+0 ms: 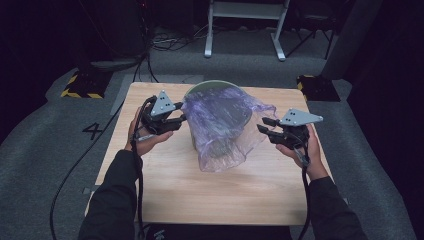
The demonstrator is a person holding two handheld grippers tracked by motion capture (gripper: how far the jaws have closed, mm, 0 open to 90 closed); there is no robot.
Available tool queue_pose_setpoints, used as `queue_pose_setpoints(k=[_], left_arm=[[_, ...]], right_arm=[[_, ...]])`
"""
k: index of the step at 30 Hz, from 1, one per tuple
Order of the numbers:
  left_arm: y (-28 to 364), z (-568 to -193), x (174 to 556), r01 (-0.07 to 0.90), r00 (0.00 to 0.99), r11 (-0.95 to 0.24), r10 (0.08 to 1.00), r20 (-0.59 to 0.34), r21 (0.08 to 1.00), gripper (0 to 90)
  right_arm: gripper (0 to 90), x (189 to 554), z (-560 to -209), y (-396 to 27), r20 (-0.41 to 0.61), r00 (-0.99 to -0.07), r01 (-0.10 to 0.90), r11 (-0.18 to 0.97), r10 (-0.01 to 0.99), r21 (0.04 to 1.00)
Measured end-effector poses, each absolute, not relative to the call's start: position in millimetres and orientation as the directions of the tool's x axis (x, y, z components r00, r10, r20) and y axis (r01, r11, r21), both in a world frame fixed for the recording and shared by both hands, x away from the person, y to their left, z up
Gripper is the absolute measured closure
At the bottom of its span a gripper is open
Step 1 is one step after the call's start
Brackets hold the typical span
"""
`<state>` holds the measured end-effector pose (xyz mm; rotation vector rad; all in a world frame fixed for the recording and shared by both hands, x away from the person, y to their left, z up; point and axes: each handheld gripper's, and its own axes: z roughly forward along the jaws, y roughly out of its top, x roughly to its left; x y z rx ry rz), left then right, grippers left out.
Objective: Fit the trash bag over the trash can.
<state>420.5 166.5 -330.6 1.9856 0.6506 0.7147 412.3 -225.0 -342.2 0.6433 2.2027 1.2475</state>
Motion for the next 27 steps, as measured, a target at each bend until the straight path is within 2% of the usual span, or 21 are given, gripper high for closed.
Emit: queue_pose_setpoints(k=[2,4,8,20,23,27], left_arm=[[169,-331,412,0.168,0.689,-0.435,0.693,0.210,0.885,35.0],[171,-331,404,0.164,0.701,-0.420,0.687,0.194,0.893,25.5],[171,-332,380,0.143,0.739,-0.404,0.651,0.175,0.903,18.2],[150,-330,314,0.032,0.816,-0.440,0.529,0.231,0.897,15.6],[143,-333,304,0.018,0.818,-0.476,0.513,0.261,0.879,15.7],[140,-337,292,0.018,0.826,-0.467,0.504,0.250,0.884,15.5]], right_arm=[[80.4,411,-341,-226,-0.211,-0.751,0.132,0.456,0.626,0.880],[84.8,411,-341,-227,-0.213,-0.749,0.129,0.454,0.627,0.882],[88.6,410,-341,-229,-0.215,-0.749,0.131,0.459,0.626,0.879],[87.9,405,-341,-232,-0.228,-0.733,0.123,0.454,0.641,0.882],[85.8,405,-341,-234,-0.224,-0.729,0.126,0.449,0.647,0.885],[83.8,403,-341,-234,-0.229,-0.725,0.127,0.453,0.650,0.882]])
